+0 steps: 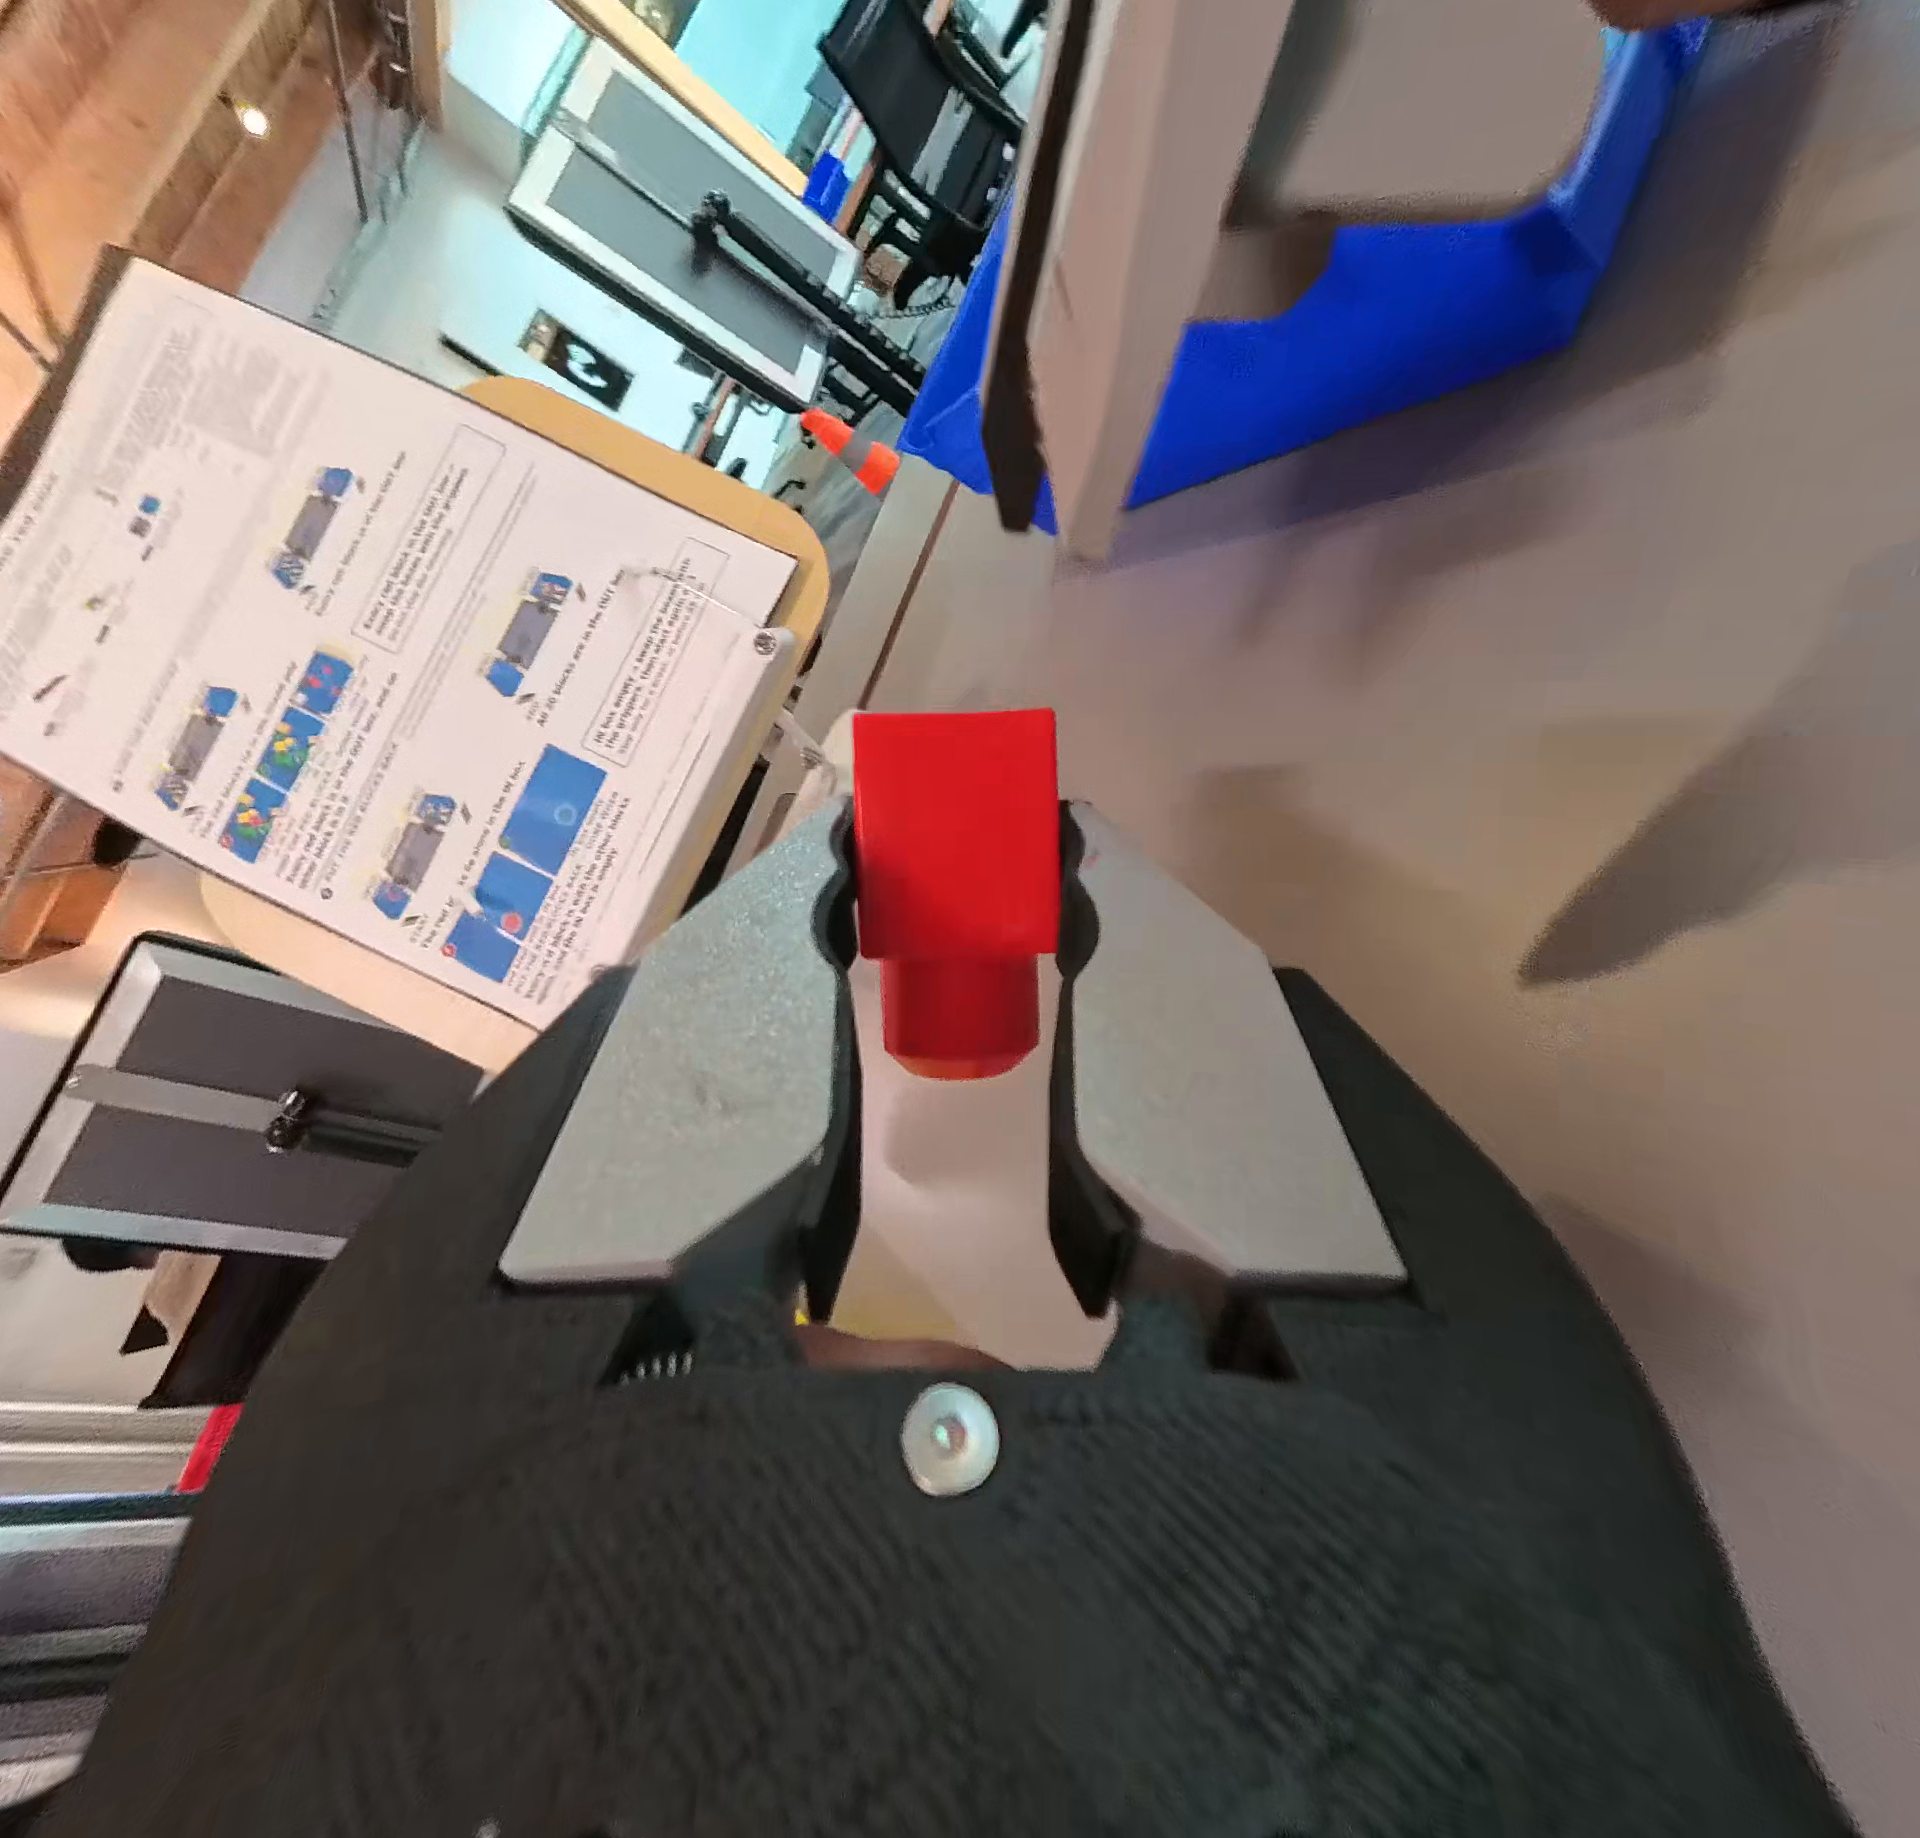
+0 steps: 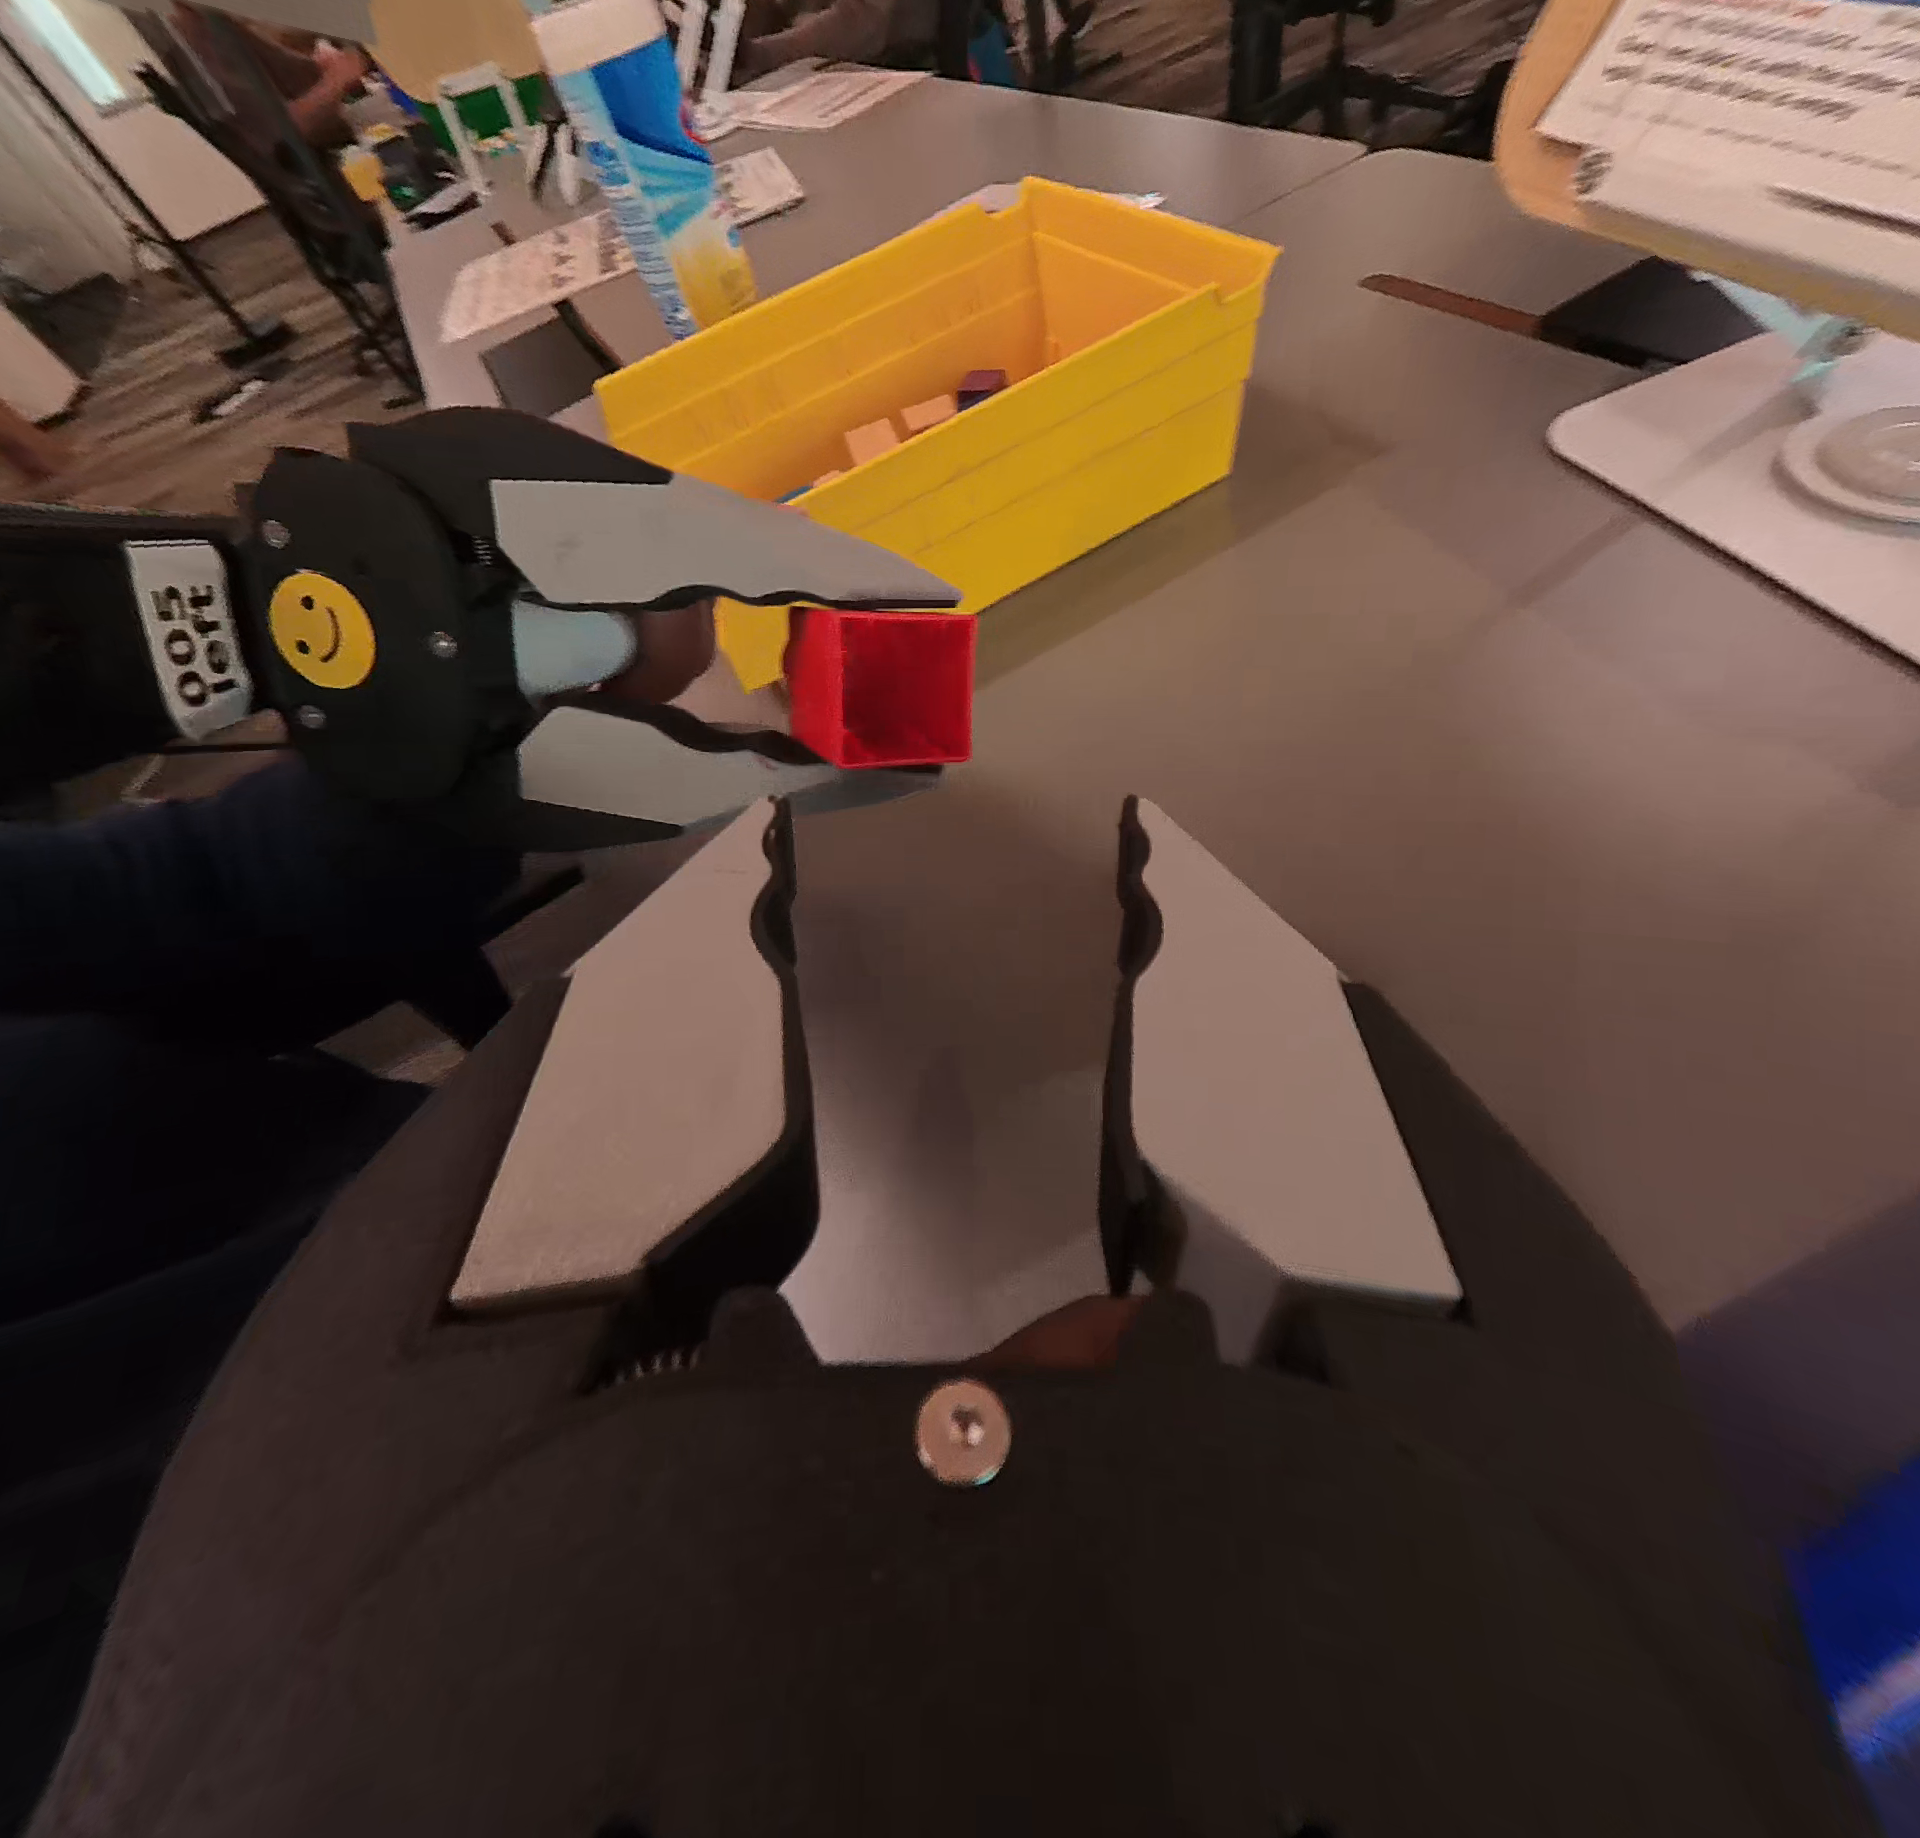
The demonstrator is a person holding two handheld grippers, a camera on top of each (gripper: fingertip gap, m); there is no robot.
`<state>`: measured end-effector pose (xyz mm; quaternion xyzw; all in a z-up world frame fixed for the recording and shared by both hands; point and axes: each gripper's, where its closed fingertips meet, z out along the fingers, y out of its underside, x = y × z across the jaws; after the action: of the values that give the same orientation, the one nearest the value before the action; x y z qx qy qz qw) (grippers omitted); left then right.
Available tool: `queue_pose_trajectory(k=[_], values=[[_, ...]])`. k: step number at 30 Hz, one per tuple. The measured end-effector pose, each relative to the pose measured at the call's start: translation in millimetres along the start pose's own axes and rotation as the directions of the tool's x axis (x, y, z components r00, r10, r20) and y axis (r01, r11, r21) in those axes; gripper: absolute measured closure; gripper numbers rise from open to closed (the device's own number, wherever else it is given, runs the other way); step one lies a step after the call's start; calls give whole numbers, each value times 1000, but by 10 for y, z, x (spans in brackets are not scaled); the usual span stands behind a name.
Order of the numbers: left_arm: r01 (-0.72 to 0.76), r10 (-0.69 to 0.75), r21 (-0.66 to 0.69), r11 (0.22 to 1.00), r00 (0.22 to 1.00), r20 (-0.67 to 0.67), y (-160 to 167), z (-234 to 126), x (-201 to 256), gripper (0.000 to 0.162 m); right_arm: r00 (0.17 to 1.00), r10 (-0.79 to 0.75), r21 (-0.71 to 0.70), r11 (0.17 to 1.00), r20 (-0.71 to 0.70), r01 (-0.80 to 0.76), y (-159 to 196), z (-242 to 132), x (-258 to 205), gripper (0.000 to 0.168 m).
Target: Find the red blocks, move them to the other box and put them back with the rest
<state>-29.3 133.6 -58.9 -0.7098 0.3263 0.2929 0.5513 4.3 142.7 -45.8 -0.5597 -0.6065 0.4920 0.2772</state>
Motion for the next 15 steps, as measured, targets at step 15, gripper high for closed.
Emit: queue_pose_trajectory(k=[15], values=[[-126,131,130,983,991,-35,-275,-52,280,128,976,52,-47,998,212,-43,153,344,-356,135]])
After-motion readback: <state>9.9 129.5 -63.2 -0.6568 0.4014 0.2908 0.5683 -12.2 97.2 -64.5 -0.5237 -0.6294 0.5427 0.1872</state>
